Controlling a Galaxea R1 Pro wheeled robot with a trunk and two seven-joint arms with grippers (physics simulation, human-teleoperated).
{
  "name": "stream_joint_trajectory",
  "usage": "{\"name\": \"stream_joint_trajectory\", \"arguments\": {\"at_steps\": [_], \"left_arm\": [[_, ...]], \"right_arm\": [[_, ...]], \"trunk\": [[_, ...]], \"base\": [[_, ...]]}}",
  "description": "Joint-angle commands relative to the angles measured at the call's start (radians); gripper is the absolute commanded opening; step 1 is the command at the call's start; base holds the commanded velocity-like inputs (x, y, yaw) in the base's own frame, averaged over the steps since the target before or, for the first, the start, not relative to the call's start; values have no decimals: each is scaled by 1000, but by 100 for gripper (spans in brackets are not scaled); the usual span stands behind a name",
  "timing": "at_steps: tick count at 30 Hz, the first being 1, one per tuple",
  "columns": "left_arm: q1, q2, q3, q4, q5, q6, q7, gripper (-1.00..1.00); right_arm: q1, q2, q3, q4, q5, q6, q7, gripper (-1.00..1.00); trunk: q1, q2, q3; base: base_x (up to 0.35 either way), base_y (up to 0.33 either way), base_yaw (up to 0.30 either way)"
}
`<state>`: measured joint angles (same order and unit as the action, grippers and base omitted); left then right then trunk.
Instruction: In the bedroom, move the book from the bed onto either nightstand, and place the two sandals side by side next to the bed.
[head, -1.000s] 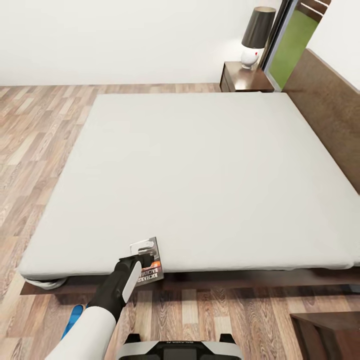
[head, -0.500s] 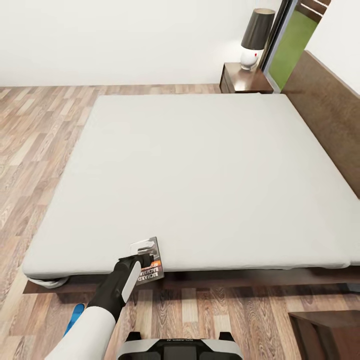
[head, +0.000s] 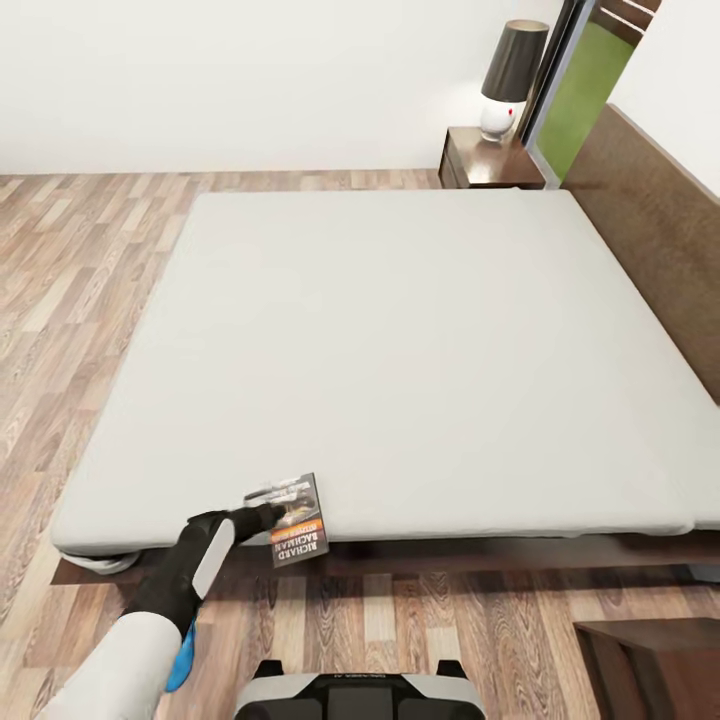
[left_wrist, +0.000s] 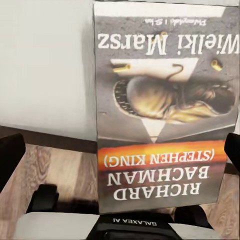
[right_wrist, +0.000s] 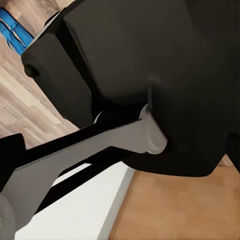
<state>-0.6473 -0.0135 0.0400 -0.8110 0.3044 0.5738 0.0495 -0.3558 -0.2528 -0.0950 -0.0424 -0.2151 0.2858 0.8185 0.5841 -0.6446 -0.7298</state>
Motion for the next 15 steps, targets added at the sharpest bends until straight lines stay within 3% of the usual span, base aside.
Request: {"name": "stream_joint_trajectory", "arguments": {"at_steps": [1,3,7,8,12,14,15], "left_arm": [[0,18,3,-2,33,17,-35,100],[3,75,3,1,76,31,-146,100],[7,138,3,5,106,36,-291,100],[9,161,3,6,114,38,-353,100],[11,203,3,25,123,39,-469,100],[12,213,3,49,124,39,-490,100],[12,219,3,70,124,38,-499,100]], "right_arm": [[0,0,-8,-1,-1,10,2,100],[0,0,-8,-1,-1,10,2,100],[0,2,-7,-2,-1,9,1,100],[0,3,-6,-4,0,6,0,100],[0,8,-1,-7,1,1,-35,100],[0,9,0,-9,2,0,-103,100],[0,10,1,-10,2,0,-172,100]], "trunk": [[-4,6,2],[-11,20,9],[-27,48,21],[-30,55,24],[-46,83,37],[-53,97,43],[-57,104,46]], "base": [[0,0,0],[0,0,0],[0,0,0],[0,0,0],[0,0,0],[0,0,0],[0,0,0]]}}
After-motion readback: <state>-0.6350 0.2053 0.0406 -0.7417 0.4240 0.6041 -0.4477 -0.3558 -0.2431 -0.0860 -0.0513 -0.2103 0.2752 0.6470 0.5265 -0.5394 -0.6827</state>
